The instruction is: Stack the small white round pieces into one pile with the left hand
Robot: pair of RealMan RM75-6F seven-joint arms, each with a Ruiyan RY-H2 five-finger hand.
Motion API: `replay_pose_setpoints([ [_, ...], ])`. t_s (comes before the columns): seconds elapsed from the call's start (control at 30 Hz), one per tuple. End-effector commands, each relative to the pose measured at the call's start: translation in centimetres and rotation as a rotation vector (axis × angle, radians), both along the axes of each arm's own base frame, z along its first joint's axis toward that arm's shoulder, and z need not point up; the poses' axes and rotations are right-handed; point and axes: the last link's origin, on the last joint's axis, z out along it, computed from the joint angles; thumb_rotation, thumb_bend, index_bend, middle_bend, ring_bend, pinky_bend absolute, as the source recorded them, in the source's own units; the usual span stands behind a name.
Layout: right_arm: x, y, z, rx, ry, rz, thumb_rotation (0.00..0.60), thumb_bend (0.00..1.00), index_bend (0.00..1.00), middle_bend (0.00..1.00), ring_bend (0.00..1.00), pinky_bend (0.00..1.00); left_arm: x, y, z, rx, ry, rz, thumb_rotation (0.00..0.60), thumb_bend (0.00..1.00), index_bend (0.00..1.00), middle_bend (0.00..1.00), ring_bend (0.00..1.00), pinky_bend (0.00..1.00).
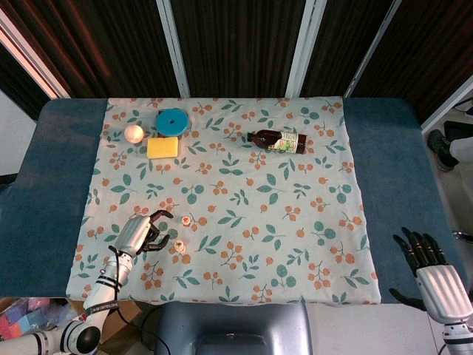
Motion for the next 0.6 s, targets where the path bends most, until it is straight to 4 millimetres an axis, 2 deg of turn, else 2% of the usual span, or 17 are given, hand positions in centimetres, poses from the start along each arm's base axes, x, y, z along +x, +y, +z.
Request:
replay_pose_setpoints([
  [0.03,0.0,0.0,0.0,0.000,0.001,0.000,0.600,0.07,0.00,0.00,0.00,0.00,-0.5,2.4,-0.1,0.031,-0.019,0.053,0.600,0.40,0.35,1.00,1.00,1.00],
  [0.13,0.0,0.0,0.0,-0.001,0.001,-0.001,0.600,0.07,0.00,0.00,0.00,0.00,-0.6,2.8,-0.3,0.030,-0.017,0.061,0.600,0.41,0.35,1.00,1.00,1.00],
  [0.27,0.0,-0.2,-0.1,-0.002,0.004,-0.008,0.600,0.07,0.00,0.00,0.00,0.00,-0.7,3.7,-1.6,-0.005,0.027,0.066,0.600,0.39,0.35,1.00,1.00,1.00],
  [0.4,-0.1,-0.5,-0.2,0.000,0.007,-0.016,0.600,0.07,0.00,0.00,0.00,0.00,1.0,3.9,-3.4,-0.043,0.056,0.013,0.600,0.38,0.38,1.00,1.00,1.00],
  [0.6,-0.1,-0.5,-0.1,-0.003,0.004,-0.017,0.600,0.07,0.00,0.00,0.00,0.00,2.0,4.0,-5.1,-0.072,0.105,0.000,0.600,0.38,0.39,1.00,1.00,1.00],
])
